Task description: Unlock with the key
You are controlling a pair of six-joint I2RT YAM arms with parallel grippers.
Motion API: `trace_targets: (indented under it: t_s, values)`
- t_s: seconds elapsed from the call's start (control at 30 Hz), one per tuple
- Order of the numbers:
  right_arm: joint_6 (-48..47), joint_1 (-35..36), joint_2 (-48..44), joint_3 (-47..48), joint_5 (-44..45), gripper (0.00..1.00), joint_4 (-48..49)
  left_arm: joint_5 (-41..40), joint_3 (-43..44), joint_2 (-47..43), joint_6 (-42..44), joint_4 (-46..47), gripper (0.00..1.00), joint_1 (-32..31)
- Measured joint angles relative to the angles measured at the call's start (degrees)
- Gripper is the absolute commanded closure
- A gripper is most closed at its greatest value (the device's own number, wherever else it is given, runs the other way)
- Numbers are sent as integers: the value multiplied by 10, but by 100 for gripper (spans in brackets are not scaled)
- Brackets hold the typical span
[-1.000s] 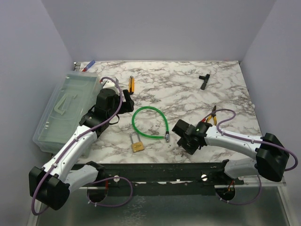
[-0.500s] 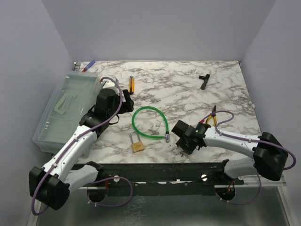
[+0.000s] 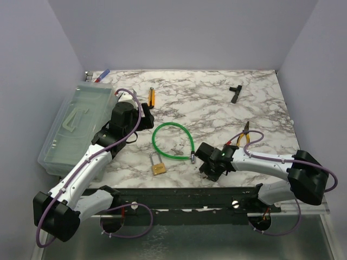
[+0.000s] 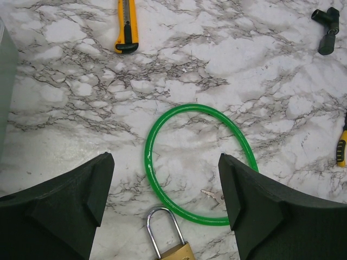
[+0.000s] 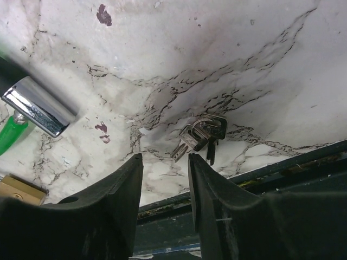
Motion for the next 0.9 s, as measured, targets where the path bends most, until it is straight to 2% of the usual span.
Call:
trace_targets:
  t_s: [0.9]
  values:
    - [46, 9, 10, -10, 25, 58, -30, -4, -3, 0, 2, 0, 16, -1]
